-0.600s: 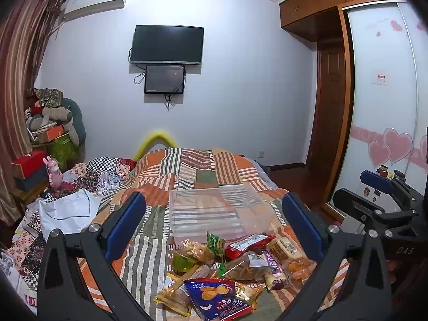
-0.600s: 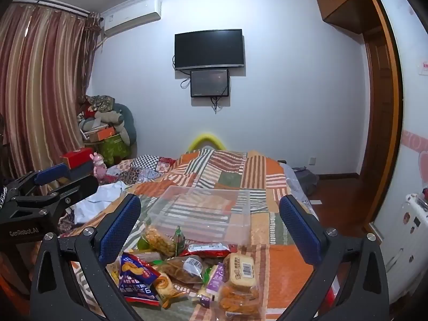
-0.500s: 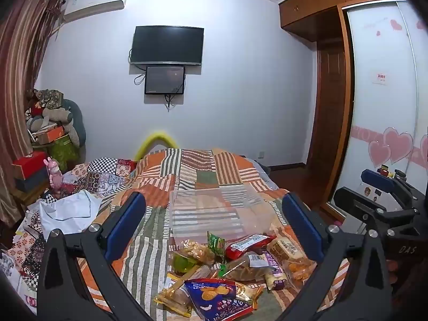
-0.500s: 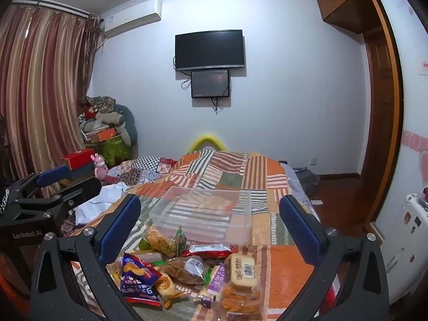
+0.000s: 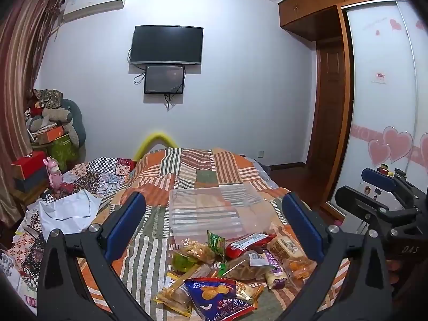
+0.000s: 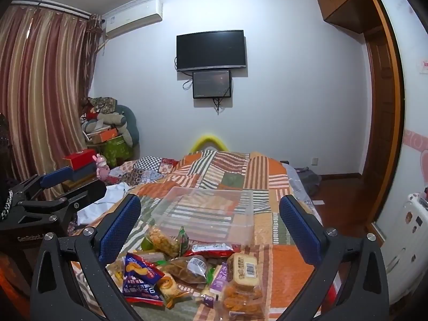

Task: Organize snacks

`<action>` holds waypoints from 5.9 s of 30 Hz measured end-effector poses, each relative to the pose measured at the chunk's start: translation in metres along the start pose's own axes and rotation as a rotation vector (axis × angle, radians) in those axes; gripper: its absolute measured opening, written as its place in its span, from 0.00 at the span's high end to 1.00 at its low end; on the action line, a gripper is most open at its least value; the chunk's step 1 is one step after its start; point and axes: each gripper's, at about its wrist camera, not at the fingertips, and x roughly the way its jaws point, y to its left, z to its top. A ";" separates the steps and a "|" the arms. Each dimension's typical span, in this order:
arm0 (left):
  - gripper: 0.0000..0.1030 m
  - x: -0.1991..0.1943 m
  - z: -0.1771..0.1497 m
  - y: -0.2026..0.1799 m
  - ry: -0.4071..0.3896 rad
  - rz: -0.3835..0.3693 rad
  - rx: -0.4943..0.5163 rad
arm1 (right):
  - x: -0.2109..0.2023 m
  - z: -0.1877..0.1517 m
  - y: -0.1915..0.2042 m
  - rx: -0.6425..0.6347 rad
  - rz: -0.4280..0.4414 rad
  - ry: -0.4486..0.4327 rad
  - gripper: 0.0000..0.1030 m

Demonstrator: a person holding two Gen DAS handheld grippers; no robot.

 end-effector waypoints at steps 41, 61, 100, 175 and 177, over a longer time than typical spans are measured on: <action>0.00 -0.003 0.004 -0.006 -0.016 -0.009 -0.003 | -0.004 0.001 -0.001 0.021 0.009 -0.017 0.00; 0.00 -0.004 0.003 -0.002 -0.007 -0.012 -0.012 | -0.002 0.001 -0.002 0.023 0.007 -0.004 0.00; 0.32 0.121 -0.088 0.064 0.479 -0.035 -0.076 | 0.080 -0.069 -0.077 0.172 -0.009 0.419 0.31; 0.64 0.151 -0.014 0.055 0.320 -0.109 -0.052 | 0.135 -0.014 -0.073 0.222 0.108 0.368 0.49; 0.64 0.160 -0.009 0.054 0.315 -0.107 -0.051 | 0.143 -0.010 -0.071 0.219 0.114 0.358 0.49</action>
